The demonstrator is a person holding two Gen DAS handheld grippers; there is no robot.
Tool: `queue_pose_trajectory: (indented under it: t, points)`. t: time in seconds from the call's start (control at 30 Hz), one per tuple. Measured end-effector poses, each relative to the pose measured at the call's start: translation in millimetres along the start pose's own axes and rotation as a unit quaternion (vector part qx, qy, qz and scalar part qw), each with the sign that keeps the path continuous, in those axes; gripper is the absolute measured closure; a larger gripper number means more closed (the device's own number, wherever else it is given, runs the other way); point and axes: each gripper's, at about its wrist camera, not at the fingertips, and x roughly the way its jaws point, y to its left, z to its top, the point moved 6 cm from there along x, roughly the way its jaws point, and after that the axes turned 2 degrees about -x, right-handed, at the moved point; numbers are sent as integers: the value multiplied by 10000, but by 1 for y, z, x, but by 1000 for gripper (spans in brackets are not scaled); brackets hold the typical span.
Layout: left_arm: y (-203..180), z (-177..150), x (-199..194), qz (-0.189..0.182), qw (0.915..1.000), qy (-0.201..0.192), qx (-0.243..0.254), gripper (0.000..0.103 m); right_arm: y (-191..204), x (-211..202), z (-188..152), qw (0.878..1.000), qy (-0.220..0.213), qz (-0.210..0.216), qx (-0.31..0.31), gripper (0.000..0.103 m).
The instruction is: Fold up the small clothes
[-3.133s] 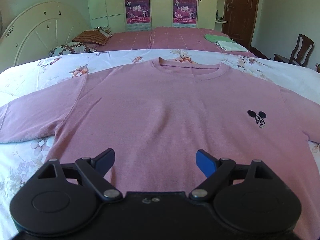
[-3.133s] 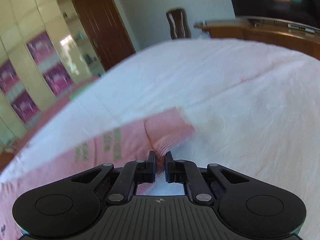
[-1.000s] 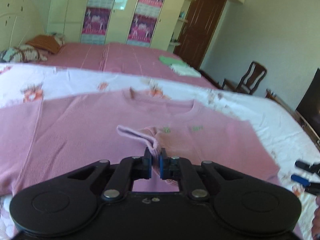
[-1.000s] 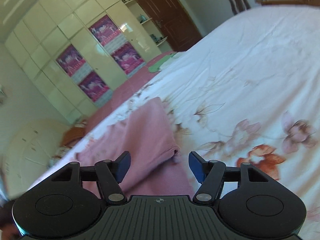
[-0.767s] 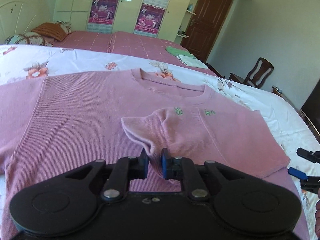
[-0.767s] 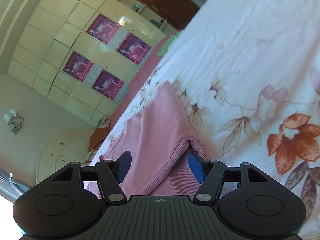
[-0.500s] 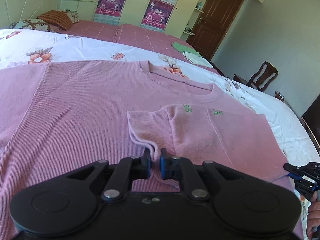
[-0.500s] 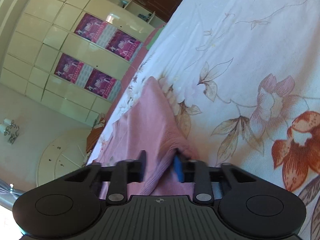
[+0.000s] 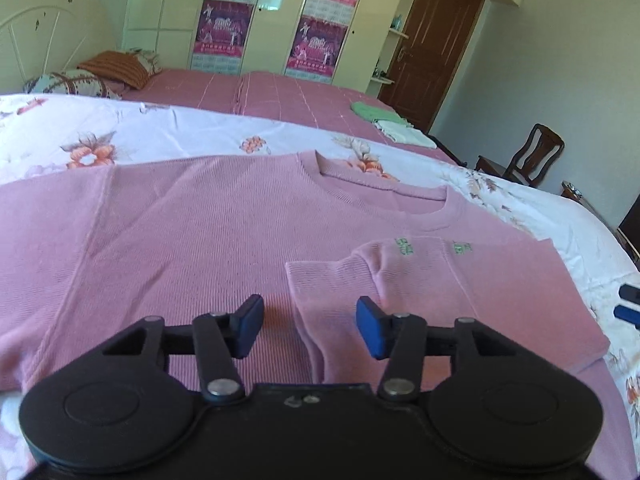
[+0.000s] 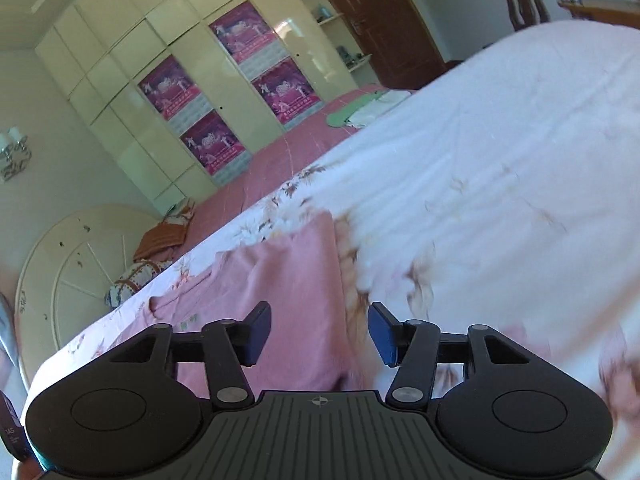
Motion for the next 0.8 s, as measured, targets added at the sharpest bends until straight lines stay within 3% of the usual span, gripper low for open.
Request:
queue_pose_trajectory:
  t: [0.13, 0.2, 0.23, 0.33, 0.37, 0.43, 0.5, 0.57, 0.7, 0.8]
  points:
    - [-1, 7, 12, 35, 10000, 35, -9, 57, -1, 43, 25, 9998, 18, -17, -218, 50]
    - [-2, 10, 15, 23, 10000, 55, 1, 62, -6, 65, 34, 9997, 87, -2, -207, 50]
    - [-2, 11, 18, 8, 10000, 76, 9, 66, -6, 73, 37, 9997, 125, -2, -211, 50]
    - [-4, 13, 23, -32, 9999, 113, 35, 80, -12, 100, 46, 9993, 293, 117, -180, 68]
    - [-6, 13, 25, -80, 9999, 126, 42, 88, -13, 109, 49, 9992, 346, 145, -167, 69]
    - [-10, 14, 29, -167, 9998, 120, 59, 94, -13, 120, 51, 9987, 443, 148, -223, 69]
    - [-14, 14, 29, -155, 9997, 40, 168, 96, -14, 129, 49, 9977, 600, 210, -242, 69]
    - [-18, 17, 25, -248, 9995, -138, 168, 96, -13, 132, 47, 9967, 650, 166, -467, 100]
    - [-31, 34, 14, -404, 9966, -590, 403, 96, -9, 122, 47, 9958, 404, 21, -826, 100]
    - [-32, 37, 25, -246, 9962, -506, 661, 96, -6, 120, 48, 9957, 186, 24, -906, 100]
